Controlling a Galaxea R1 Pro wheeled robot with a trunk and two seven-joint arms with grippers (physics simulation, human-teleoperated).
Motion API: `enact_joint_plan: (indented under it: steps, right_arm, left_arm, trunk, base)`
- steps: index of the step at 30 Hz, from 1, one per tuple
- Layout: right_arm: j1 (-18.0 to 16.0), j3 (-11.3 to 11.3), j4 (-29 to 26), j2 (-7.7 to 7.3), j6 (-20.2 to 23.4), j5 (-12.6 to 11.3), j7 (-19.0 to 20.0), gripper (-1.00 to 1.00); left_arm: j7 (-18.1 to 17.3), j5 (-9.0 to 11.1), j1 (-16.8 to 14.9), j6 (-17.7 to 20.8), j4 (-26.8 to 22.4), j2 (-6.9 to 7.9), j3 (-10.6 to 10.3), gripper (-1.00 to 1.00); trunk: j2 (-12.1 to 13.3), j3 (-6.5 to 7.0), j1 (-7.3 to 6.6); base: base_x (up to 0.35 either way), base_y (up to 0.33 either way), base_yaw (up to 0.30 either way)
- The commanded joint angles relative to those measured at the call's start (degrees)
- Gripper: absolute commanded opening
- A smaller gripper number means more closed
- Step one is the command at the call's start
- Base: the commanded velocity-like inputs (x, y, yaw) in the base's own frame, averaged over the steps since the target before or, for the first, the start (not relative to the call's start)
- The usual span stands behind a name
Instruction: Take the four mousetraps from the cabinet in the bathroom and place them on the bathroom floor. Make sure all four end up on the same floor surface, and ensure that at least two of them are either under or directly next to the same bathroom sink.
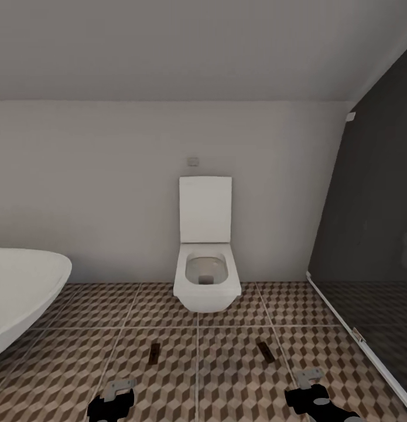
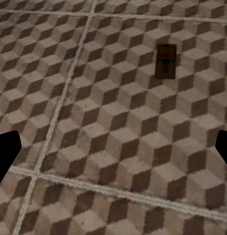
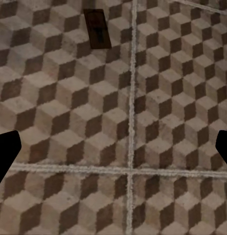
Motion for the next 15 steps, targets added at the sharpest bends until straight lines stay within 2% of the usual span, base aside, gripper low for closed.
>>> enact_joint_plan:
  steps: [1,15]
  right_arm:
    - [-0.06,0.06,0.16,0.00,-0.24,0.46,-0.27,1.00]
    - [-0.05,0.06,0.16,0.04,-0.23,0.47,-0.27,1.00]
  left_arm:
    - [0.23,0.38,-0.03,-0.12,0.02,-0.02,-0.48,1.00]
    - [0.33,0.57,-0.03,-0.03,0.02,-0.10,-0.48,1.00]
  trunk:
    - [0.39,0.13,-0.24]
    - [6.01,2.64,-3.31]
  base:
    - [0.000,0.000,0.000]
    - [0.000,0.000,0.000]
